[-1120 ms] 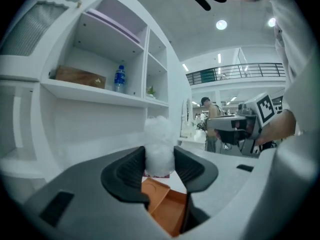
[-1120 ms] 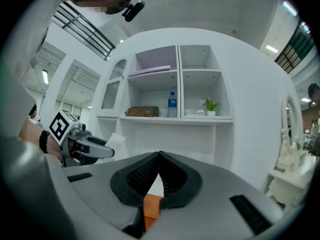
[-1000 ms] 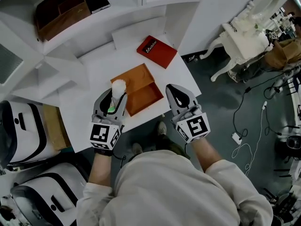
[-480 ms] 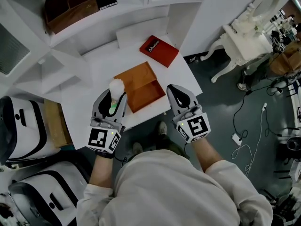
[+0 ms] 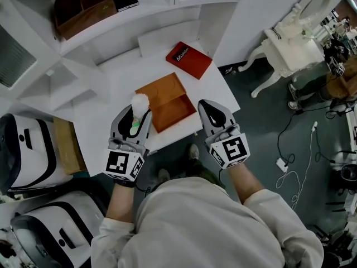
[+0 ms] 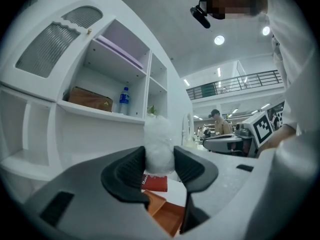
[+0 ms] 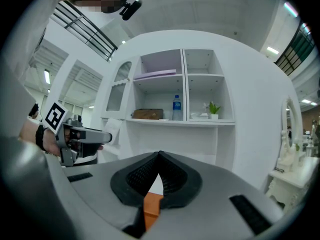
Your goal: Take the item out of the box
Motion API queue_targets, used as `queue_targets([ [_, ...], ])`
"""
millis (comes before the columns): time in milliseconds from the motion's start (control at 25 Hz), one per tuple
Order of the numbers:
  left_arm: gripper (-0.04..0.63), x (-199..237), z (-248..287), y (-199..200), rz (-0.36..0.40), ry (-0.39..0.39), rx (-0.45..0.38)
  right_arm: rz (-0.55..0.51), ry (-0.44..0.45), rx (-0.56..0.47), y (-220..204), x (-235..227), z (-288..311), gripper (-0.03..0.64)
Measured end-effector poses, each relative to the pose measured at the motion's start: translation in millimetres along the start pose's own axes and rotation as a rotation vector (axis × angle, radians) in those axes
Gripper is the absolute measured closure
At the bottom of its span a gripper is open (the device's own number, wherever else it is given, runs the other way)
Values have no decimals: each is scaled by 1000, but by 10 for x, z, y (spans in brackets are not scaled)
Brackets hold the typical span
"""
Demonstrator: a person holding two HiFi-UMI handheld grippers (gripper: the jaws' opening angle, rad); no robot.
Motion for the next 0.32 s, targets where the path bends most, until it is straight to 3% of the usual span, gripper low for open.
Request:
queue_targets([
  [320,417,-73,61,-30,4,0,20,10,0,0,-45,-70,-45,595],
])
Point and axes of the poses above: the fingertips, and each gripper's own axes: z forward along the fingers, x to its left, y out of its top, the point moved 10 cm from there along -z, backward along the fingers, and after that the axes turned 6 degrees about y, right-handed, at the moved point
